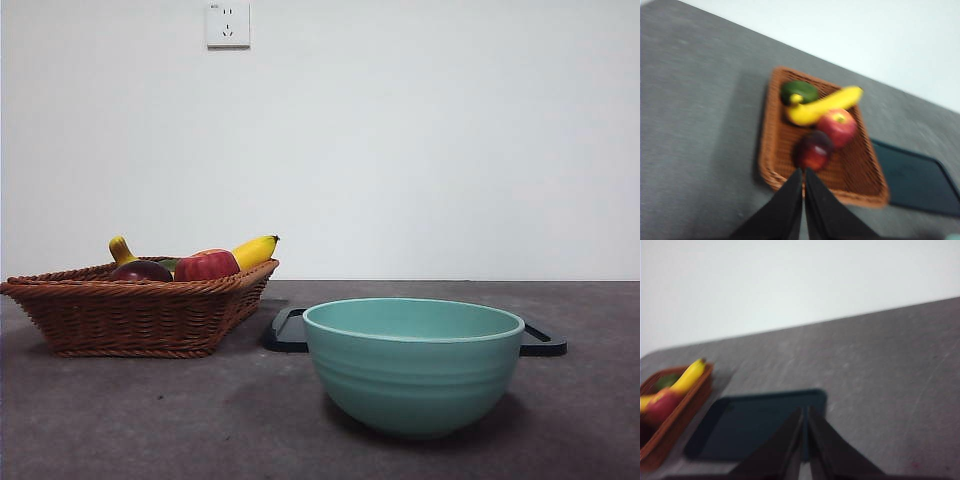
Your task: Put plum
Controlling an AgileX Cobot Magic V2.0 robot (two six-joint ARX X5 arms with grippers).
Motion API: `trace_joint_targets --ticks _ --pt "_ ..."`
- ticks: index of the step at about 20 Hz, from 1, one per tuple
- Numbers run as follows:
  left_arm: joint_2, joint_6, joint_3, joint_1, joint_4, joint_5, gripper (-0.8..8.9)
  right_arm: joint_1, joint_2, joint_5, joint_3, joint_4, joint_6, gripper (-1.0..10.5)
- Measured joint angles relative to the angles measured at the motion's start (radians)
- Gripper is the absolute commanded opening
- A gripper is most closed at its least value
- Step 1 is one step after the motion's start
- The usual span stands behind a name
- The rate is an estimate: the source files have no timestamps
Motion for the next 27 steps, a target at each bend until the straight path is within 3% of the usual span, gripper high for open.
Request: trace_joint_targets --ticks 14,18,24,26,27 --pt "0.369 0.299 0.407 -0.027 -0.441 0.304 0.09 0.024 0.455 -0.357 0.436 -0.489 -0.198 0.0" --pt "0.420 0.366 0.439 -0.065 -0.533 0.322 0.09 0.084 0.528 -0.359 0.461 -0.579 -0.270 0.0" --pt "0.423 0.385 0.439 -0.080 -0.542 0.323 0.11 0.134 0.556 -0.360 0.461 -0.614 -0.320 0.0" --pt "0.423 0.385 0.439 -0.080 -0.542 0.323 0.93 0.134 0.556 -0.360 0.461 -0.614 -0.320 0.4" --pt "0.423 0.385 0.439 -0.080 -0.542 0.323 1.64 0.134 0.556 -0.360 0.461 -0.614 -0.321 1.3"
